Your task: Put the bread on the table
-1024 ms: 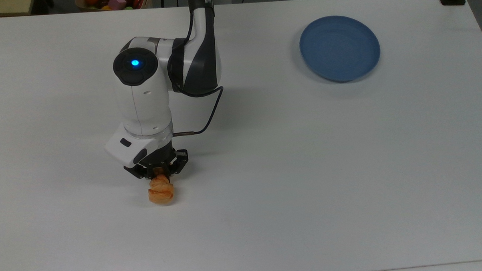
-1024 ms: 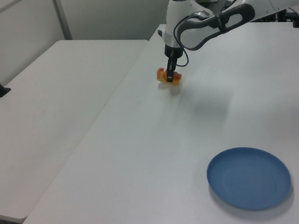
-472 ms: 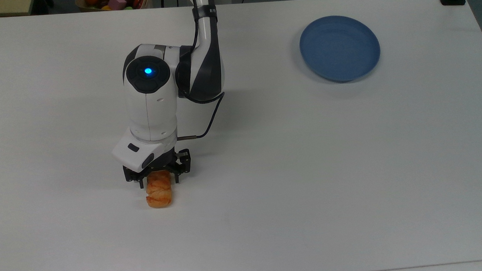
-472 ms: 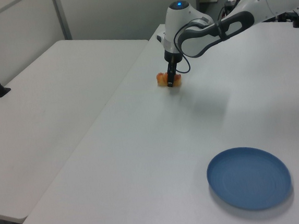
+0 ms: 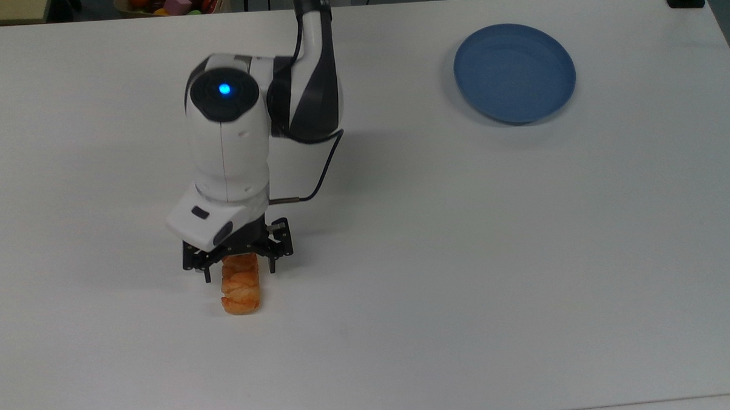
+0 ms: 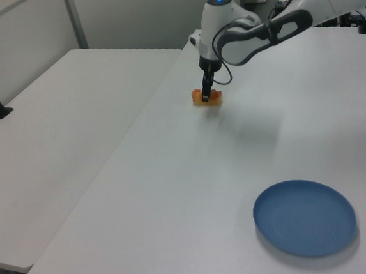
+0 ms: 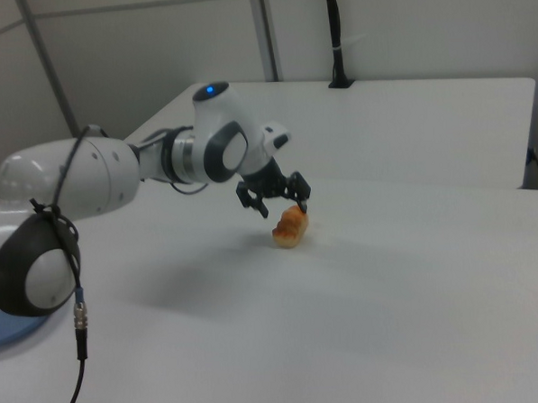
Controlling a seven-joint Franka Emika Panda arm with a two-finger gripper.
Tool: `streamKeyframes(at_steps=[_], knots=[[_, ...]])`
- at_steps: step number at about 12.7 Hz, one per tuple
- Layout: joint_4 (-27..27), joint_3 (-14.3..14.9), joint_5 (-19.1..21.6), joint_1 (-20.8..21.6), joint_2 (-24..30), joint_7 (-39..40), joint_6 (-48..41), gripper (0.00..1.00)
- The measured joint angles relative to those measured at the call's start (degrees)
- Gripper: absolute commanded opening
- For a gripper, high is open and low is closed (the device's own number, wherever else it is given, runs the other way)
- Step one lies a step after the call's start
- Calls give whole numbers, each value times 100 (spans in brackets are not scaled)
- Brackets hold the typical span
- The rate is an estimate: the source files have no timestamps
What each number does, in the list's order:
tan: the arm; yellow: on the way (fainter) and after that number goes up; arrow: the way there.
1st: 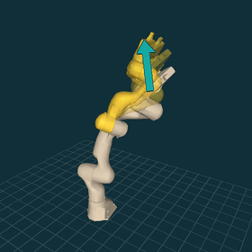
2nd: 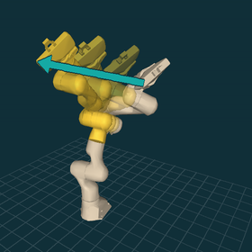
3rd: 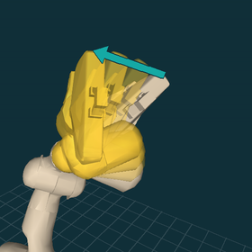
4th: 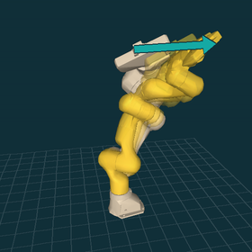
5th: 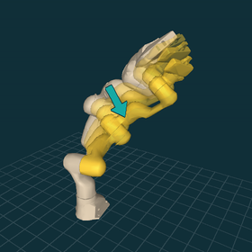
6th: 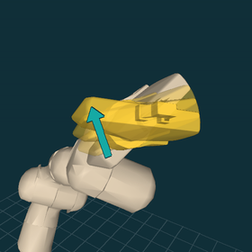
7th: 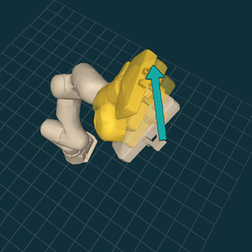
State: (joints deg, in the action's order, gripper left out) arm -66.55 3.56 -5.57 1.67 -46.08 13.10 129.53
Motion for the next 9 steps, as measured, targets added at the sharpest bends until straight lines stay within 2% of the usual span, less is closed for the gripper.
streamKeyframes(at_steps=[3, 5, 9], knots=[[-295, -11, 0, 1, 710, -214, -504, 100], [-698, -26, 1, 4, 1522, -412, -1233, 100], [-1105, -62, 12, 81, 2613, -1102, -2603, 100]])
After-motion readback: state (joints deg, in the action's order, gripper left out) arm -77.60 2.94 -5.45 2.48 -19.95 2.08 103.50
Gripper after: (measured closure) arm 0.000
